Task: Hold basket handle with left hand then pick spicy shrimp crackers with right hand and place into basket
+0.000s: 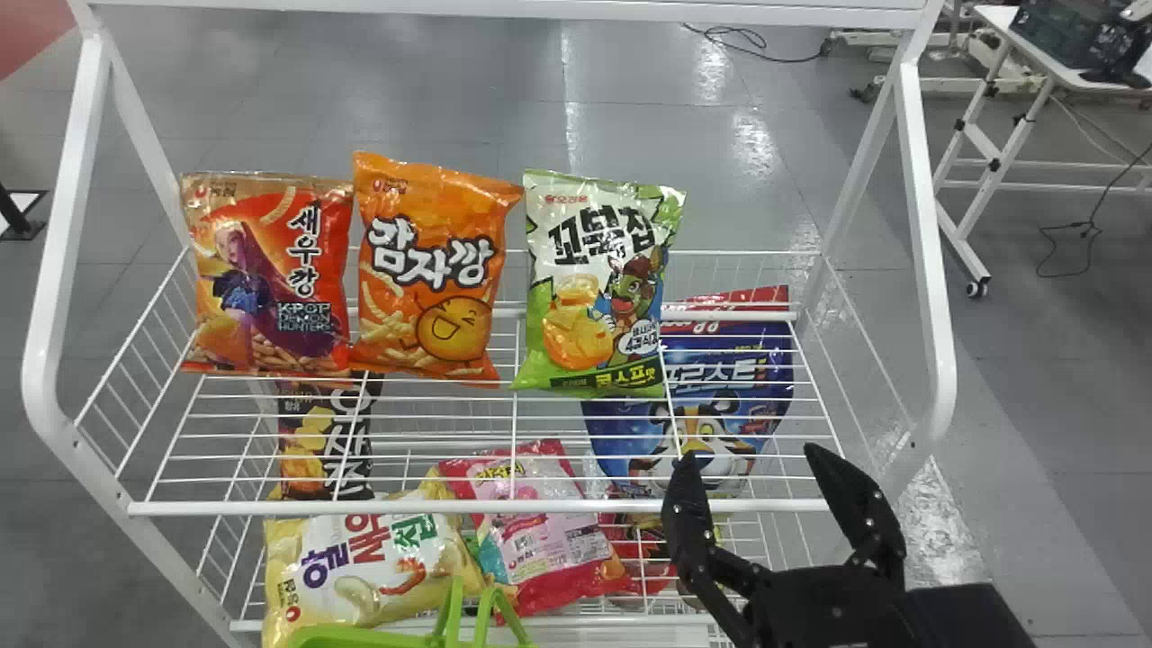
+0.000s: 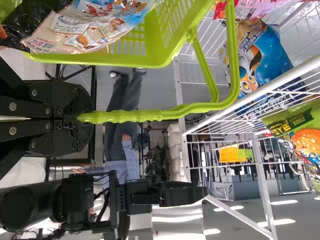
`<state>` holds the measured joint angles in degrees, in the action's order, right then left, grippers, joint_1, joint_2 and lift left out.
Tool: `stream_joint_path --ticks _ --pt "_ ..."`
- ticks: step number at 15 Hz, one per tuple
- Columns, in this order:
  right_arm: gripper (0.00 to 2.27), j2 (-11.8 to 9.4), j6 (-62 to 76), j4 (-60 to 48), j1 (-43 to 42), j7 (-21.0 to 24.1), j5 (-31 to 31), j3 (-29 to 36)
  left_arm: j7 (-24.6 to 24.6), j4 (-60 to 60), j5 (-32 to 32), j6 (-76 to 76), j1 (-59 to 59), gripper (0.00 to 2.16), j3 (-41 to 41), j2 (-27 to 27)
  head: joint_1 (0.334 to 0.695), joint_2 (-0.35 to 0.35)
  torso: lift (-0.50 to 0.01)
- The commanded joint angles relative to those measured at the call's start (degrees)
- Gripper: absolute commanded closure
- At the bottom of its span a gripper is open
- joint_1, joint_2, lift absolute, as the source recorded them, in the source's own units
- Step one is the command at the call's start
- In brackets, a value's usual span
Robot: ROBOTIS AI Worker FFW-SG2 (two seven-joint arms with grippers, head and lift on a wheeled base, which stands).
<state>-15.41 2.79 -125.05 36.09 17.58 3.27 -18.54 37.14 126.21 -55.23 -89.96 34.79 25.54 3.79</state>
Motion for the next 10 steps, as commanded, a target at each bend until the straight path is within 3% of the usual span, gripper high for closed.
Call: stream_joint_path --ticks 1,10 --pt "0.08 0.0 0.2 0.1 -0.1 0.0 0.0 0.0 0.0 0.0 0.0 -0.1 0.1 1.90 0.0 0.0 0.695 -0.055 -0.037" --pt "0.08 0.0 0.8 0.4 -0.1 0.1 0.1 0.2 0.0 0.0 0.0 -0.1 0.1 1.90 0.1 0.0 0.695 -0.055 -0.037"
